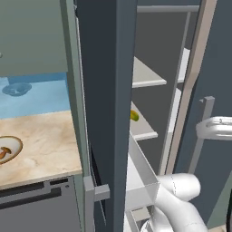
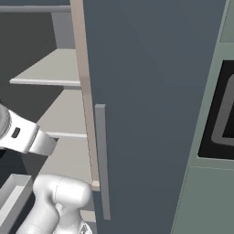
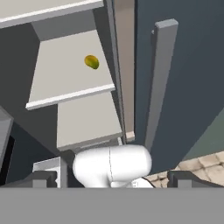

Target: Take the garlic, mango, and mushroom from the freezer and place them in the bowl on the counter.

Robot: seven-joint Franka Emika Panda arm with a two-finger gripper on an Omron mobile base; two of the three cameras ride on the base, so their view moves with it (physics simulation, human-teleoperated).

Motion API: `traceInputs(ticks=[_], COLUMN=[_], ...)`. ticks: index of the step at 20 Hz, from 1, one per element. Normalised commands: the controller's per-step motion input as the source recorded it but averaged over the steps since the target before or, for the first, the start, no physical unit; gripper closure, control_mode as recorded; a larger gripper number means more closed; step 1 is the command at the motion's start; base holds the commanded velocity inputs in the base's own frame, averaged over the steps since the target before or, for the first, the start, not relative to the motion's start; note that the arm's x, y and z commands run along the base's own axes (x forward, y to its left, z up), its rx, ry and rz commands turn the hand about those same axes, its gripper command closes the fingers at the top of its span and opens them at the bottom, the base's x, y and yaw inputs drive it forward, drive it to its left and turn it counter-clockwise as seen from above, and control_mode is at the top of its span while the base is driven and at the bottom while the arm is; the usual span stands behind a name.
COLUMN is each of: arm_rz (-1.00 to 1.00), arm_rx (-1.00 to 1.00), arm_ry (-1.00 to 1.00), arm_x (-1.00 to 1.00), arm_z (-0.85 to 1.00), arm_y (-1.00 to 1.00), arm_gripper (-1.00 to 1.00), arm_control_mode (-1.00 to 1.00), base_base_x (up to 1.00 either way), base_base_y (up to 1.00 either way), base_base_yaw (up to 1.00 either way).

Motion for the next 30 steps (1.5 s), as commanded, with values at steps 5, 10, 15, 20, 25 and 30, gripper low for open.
traceInputs(ticks=[5,10,15,20,25,30], arm_rz=[0.15,0.17,0.17,0.14,0.16,0.23], arm_rx=[-0.10,-0.11,-0.12,-0.11,-0.18,-0.19], arm_ry=[0.01,0.00,-0.01,-0.01,0.00,0.00], arm_x=[0.26,0.18,0.18,0.16,0.00,0.00], arm_z=[-0.09,-0.14,-0.03,0.00,0.00,0.00], arm_y=[0.02,0.10,0.13,0.00,0.00,-0.04], arm_gripper=[-1.00,-1.00,-1.00,-1.00,-1.00,-1.00], arm_control_mode=[-1.00,-1.00,-1.00,-1.00,-1.00,-1.00], base_base_x=[0.00,0.00,0.00,0.00,0.00,0.00], base_base_y=[0.00,0.00,0.00,0.00,0.00,0.00], base_base_yaw=[0.00,0.00,0.00,0.00,0.00,0.00])
